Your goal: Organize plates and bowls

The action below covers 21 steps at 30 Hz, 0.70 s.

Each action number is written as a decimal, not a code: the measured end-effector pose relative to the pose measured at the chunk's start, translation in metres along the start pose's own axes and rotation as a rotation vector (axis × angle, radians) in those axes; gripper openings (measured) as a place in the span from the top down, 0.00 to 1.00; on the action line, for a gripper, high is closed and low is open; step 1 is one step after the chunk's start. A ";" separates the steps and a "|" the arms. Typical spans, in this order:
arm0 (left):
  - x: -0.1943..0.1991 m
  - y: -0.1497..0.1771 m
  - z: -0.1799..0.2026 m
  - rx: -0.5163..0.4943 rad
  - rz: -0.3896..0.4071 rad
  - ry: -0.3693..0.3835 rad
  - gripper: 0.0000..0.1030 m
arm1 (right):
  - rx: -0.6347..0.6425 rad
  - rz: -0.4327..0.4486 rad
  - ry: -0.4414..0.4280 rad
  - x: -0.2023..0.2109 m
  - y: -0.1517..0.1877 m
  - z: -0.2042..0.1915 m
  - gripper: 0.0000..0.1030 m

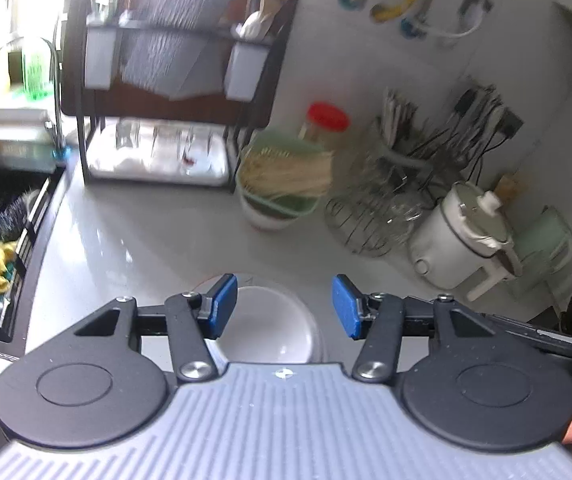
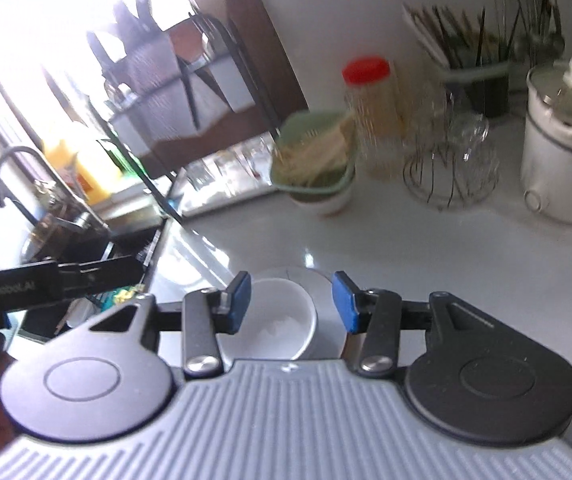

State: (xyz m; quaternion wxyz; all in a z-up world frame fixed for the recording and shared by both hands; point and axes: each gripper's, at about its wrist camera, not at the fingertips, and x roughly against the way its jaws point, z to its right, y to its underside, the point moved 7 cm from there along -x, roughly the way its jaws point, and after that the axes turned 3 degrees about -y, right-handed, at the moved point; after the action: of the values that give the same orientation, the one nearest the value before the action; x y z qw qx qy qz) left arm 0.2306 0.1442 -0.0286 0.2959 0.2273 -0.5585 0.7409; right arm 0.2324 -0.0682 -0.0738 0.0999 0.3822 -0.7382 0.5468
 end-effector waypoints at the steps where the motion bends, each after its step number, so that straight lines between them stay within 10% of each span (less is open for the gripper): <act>1: 0.009 0.002 0.005 0.000 0.010 0.004 0.43 | 0.014 0.016 -0.005 0.010 0.000 -0.002 0.53; 21: 0.146 0.099 0.063 -0.039 0.150 -0.038 0.43 | 0.109 0.253 -0.023 0.159 0.058 -0.010 0.53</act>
State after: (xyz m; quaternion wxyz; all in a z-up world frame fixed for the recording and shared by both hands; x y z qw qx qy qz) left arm 0.0569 0.0908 0.0171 0.2333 0.1932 -0.5936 0.7456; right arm 0.0818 -0.1254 -0.0223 0.0008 0.2972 -0.7509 0.5898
